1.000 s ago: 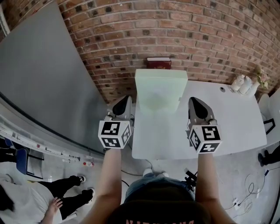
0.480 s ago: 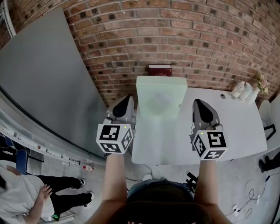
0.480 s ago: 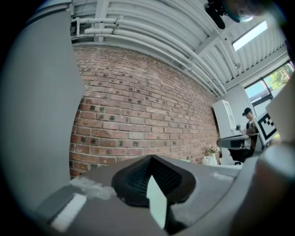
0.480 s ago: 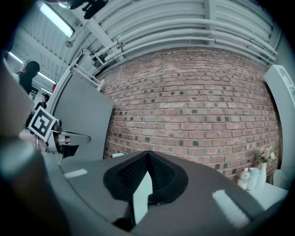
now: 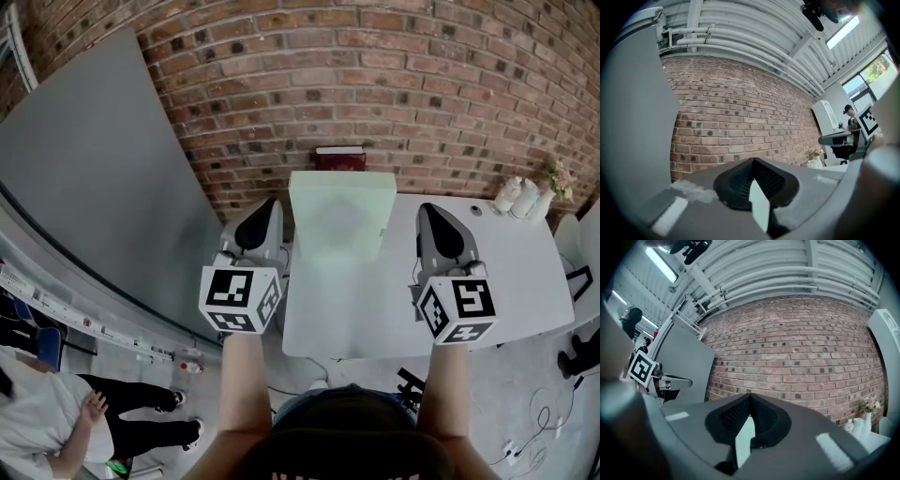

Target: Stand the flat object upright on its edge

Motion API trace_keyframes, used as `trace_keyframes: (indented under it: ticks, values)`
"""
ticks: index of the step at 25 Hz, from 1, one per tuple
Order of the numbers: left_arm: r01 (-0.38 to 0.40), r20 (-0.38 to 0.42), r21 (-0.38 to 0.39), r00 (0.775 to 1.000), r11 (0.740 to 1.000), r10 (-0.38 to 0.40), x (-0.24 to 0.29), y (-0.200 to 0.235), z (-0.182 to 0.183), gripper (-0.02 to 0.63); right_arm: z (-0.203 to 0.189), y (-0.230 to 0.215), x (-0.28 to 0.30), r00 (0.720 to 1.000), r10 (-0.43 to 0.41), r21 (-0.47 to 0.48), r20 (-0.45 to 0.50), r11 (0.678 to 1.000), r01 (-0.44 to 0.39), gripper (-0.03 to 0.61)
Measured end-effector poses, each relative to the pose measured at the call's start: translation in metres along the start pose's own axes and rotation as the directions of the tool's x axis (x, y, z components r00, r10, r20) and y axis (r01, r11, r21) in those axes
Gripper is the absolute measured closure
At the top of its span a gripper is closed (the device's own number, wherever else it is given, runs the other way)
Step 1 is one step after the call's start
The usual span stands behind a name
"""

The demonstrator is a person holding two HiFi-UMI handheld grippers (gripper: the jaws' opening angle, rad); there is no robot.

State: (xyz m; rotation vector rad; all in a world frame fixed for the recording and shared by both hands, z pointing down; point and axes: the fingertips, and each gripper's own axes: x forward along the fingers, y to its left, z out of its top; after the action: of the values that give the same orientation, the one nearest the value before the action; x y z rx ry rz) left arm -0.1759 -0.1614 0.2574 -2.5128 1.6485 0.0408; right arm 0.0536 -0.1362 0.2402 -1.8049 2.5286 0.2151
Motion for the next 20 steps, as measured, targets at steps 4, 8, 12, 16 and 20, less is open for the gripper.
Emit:
trace_keyframes:
  ticks: [4,8,12,16,20]
  values:
    - [-0.001,0.003,0.027,1.000,1.000,0.001,0.001,-0.002,0.009,0.614,0.011,0.001,0.001,1.000,0.006,-0.018,0.011,1.000,-0.005,0.578]
    - [-0.002,0.002,0.031,1.000,1.000,0.002,0.001,0.000,0.013,0.614,0.012,0.005,0.001,1.000,0.001,-0.060,0.001,0.998,-0.001,0.578]
    - [0.002,0.007,0.037,1.000,0.999,-0.002,0.001,-0.003,0.017,0.614,0.014,0.006,-0.001,1.000,0.002,-0.070,-0.001,0.998,-0.002,0.578]
    - [0.008,0.013,0.072,1.000,0.997,-0.009,0.002,-0.010,0.023,0.614,0.018,0.004,-0.004,1.000,-0.004,-0.097,0.001,0.995,0.004,0.578]
    - [0.009,0.024,0.074,1.000,0.997,-0.011,0.001,-0.011,0.028,0.614,0.019,0.007,-0.005,1.000,-0.001,-0.114,0.001,0.994,0.001,0.578]
